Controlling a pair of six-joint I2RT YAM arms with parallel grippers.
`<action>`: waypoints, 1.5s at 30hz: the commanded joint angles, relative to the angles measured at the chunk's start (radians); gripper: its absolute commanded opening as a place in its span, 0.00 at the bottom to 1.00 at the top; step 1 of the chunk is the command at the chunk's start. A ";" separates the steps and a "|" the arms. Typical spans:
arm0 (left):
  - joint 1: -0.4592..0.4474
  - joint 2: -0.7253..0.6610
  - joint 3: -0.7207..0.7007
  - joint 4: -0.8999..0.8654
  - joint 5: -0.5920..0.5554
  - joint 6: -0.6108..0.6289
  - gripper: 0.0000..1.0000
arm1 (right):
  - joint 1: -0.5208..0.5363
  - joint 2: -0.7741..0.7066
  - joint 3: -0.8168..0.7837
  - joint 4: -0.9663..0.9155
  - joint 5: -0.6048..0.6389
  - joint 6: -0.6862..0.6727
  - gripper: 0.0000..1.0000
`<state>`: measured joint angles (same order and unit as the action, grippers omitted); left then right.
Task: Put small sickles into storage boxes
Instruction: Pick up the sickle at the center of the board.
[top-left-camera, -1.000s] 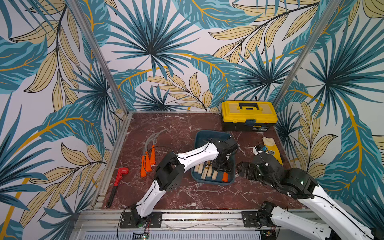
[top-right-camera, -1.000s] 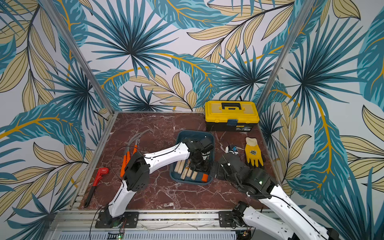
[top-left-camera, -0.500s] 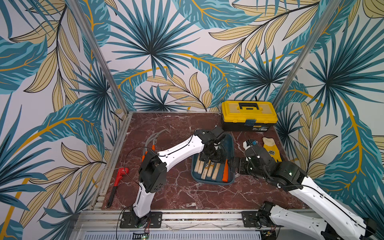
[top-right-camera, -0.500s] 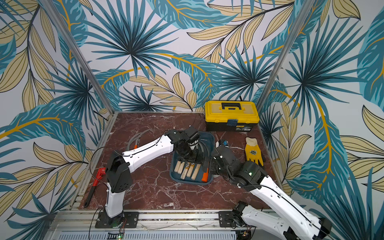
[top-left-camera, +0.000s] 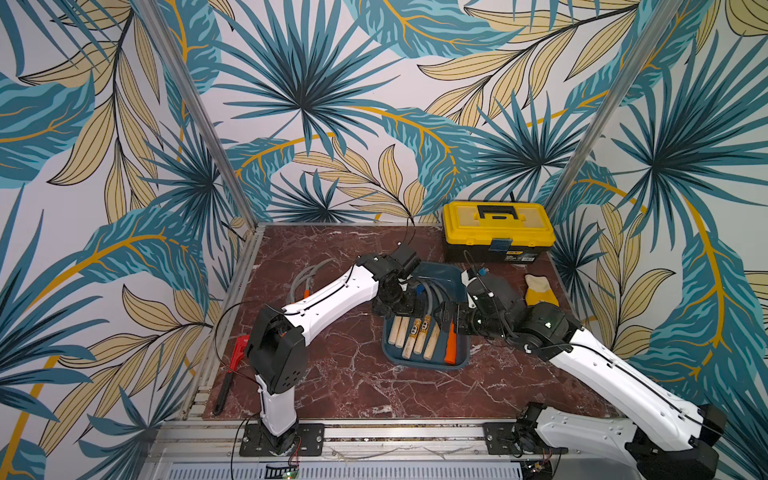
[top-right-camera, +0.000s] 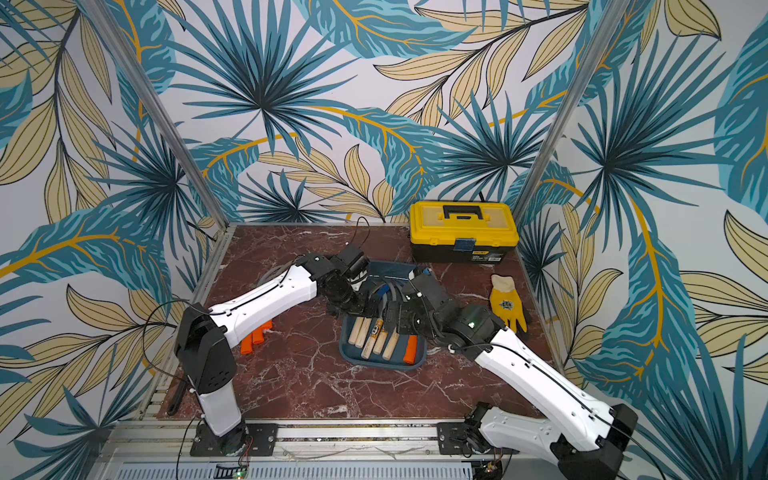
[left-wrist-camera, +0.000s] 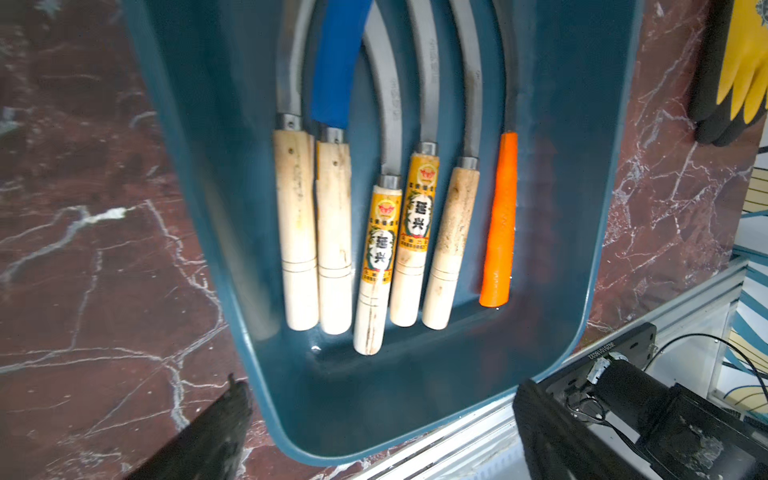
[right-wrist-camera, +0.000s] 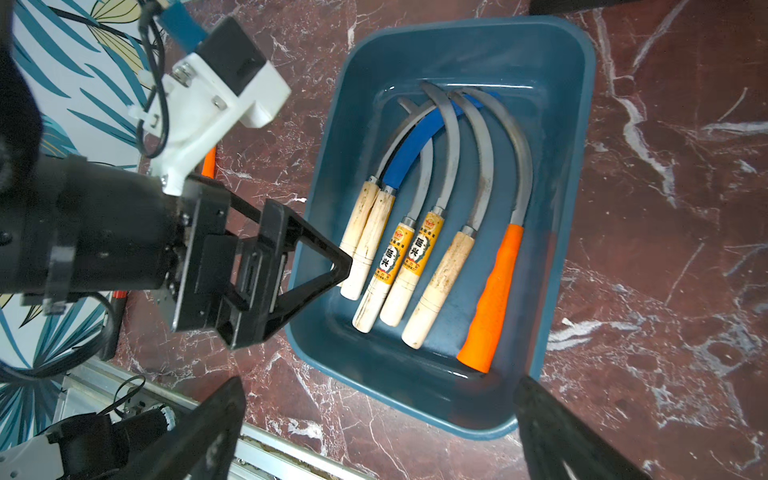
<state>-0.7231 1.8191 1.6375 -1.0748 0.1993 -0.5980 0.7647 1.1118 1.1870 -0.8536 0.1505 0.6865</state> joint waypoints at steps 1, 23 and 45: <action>0.036 -0.057 -0.027 -0.003 -0.026 0.028 0.99 | -0.002 0.043 0.033 0.053 -0.036 -0.032 0.99; 0.248 -0.163 -0.210 -0.004 -0.088 0.110 0.99 | -0.002 0.318 0.157 0.172 -0.185 -0.081 1.00; 0.524 -0.158 -0.330 0.022 -0.156 0.136 1.00 | -0.002 0.498 0.261 0.202 -0.298 -0.123 1.00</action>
<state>-0.2321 1.6825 1.3277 -1.0672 0.0635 -0.4763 0.7647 1.5879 1.4258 -0.6540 -0.1223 0.5884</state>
